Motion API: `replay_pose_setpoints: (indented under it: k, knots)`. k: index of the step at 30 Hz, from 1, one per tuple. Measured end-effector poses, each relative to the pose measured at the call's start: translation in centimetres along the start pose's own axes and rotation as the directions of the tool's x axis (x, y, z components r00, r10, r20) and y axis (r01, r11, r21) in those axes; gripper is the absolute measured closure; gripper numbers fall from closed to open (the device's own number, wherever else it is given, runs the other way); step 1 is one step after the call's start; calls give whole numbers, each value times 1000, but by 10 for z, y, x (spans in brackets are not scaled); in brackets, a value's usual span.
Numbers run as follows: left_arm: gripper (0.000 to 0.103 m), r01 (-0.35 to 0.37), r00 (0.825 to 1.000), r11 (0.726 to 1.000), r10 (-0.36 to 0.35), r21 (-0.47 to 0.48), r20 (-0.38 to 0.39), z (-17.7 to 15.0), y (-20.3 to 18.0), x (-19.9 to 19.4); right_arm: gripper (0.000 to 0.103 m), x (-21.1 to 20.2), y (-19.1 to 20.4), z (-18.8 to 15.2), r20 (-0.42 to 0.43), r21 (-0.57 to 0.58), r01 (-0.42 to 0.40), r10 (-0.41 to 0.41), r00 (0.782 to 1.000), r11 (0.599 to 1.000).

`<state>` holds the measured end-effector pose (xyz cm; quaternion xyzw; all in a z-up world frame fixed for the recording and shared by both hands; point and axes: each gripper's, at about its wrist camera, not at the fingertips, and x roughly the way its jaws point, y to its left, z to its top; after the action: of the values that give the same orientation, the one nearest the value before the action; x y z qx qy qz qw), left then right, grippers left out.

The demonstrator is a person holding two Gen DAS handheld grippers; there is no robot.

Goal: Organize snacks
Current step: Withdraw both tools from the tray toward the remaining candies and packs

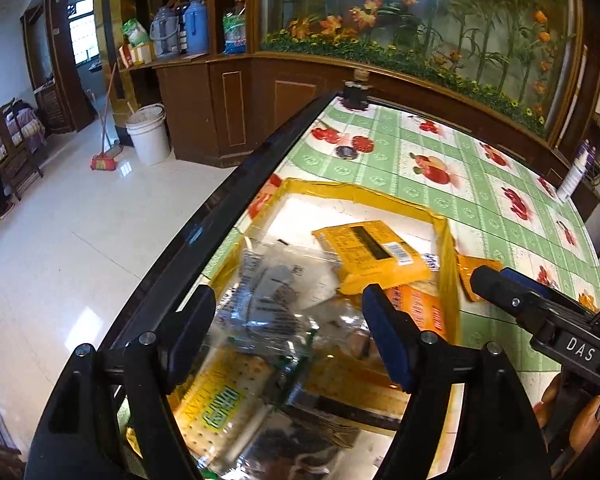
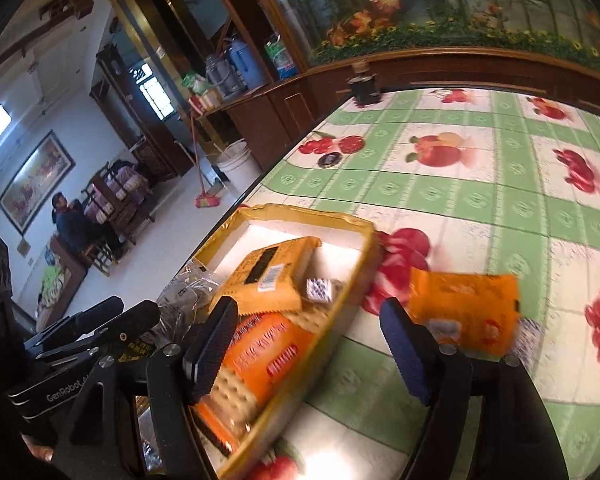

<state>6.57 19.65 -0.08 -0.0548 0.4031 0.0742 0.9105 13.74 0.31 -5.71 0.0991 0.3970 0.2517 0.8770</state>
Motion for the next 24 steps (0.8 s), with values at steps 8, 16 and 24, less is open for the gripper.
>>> replay_pose_setpoints:
  k: [8,16,24]
  knots:
    - [27,52,999,998,-52,21,-9,-8,-28,-13,27,-57,-41,-27,52,58,55,-58,997,997]
    - [27,104,995,990,-102,93,-23,-18,-70,-22,27,-94,-84,-64,56,117,119,-126,990,986]
    - [27,146,989,974,-138,173,-58,-36,-112,-26,27,-130,-129,-99,51,199,188,-202,978,962]
